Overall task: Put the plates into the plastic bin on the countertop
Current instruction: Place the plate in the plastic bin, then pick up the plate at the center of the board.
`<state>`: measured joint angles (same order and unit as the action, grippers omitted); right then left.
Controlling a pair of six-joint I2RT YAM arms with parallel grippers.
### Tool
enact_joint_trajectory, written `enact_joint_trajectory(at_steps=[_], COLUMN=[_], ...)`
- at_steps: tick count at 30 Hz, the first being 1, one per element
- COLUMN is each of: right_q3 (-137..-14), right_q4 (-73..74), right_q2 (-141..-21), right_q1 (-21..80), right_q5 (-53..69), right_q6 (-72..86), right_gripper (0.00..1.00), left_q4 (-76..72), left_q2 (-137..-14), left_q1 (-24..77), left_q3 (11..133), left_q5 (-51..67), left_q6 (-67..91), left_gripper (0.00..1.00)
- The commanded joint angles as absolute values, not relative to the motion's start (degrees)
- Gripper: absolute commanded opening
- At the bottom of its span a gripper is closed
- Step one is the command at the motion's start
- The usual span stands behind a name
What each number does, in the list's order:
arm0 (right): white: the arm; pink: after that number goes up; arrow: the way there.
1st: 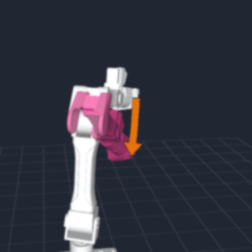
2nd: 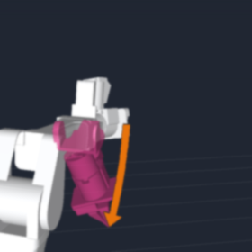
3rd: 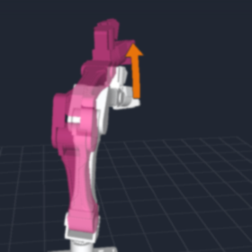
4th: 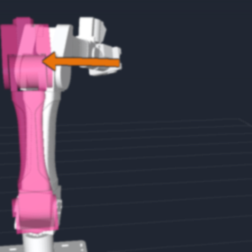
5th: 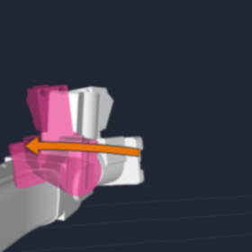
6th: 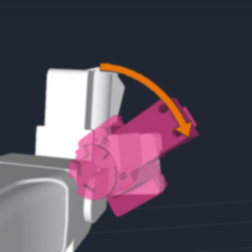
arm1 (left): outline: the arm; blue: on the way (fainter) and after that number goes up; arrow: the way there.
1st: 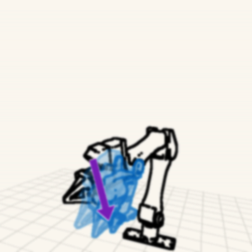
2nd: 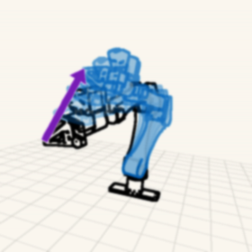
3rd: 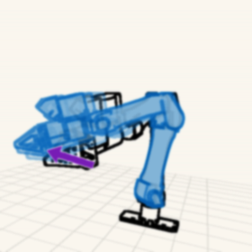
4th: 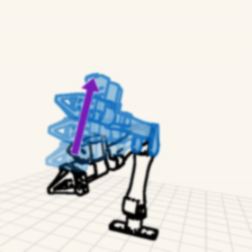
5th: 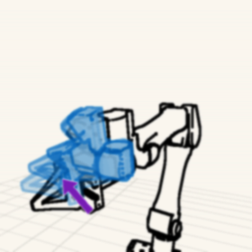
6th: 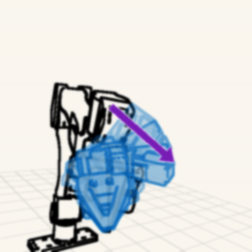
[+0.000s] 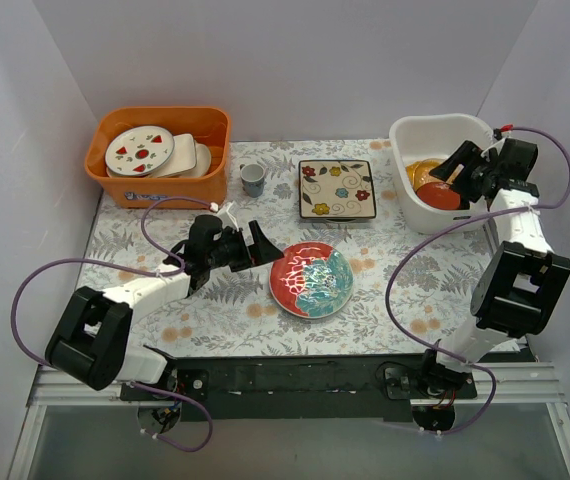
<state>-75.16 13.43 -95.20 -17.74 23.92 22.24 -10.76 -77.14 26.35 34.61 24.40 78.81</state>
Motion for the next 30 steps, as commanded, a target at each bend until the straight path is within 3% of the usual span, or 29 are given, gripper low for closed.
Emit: enact_joint_trajectory(at_steps=[1, 14, 30], right_q3=[-74.53, -71.19, -66.27], right_q4=[10.81, 8.62, 4.66], right_q2=[-90.36, -82.62, -79.36], right_q1=[-16.88, -8.88, -2.29], right_q5=[26.10, 29.97, 32.43], right_q6=[22.67, 24.43, 26.10], right_gripper=[0.81, 0.81, 0.80], left_q4=[-11.16, -16.61, -26.36], left_q2=[-78.13, -85.95, -97.47], left_q1=[26.10, 26.19, 26.37], left_q3=[35.25, 33.14, 32.61], left_q5=[24.70, 28.30, 34.45], left_q6=[78.05, 79.89, 82.70], left_gripper=[0.95, 0.80, 0.49])
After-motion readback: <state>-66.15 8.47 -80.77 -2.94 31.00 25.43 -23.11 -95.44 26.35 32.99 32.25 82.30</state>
